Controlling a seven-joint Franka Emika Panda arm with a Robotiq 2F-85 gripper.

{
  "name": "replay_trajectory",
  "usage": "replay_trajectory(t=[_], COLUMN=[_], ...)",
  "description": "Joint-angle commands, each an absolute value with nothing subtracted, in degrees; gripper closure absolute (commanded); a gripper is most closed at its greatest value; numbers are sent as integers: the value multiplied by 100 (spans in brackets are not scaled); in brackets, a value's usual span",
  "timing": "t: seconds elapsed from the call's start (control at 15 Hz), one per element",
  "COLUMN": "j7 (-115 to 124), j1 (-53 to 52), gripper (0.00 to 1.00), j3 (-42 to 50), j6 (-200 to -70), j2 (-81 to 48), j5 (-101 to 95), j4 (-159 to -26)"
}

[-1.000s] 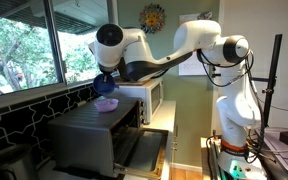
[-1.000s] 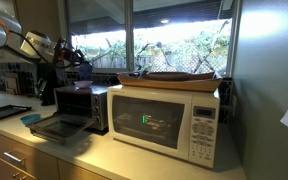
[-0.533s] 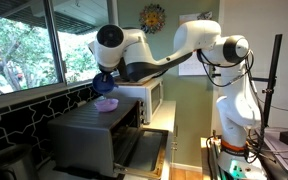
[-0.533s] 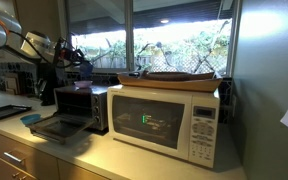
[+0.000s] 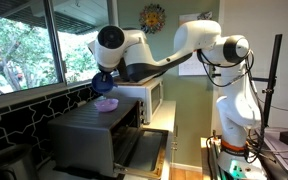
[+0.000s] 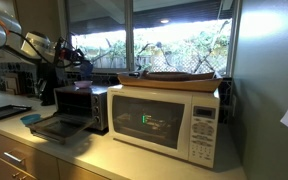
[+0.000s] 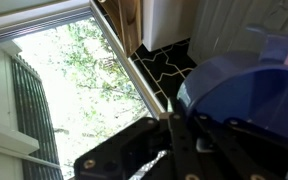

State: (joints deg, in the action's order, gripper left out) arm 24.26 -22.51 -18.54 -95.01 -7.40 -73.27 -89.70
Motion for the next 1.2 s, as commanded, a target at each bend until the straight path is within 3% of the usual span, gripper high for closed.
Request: replay_trajectory(t=[0.0, 1.13], j7=[2408, 2258], j1=[-2230, -1978], gripper=[99, 99], j3=[-1854, -1769], j6=[-9664, -10000], j2=[-549, -326], j5=[-7527, -6384], j4=[-9261, -9209])
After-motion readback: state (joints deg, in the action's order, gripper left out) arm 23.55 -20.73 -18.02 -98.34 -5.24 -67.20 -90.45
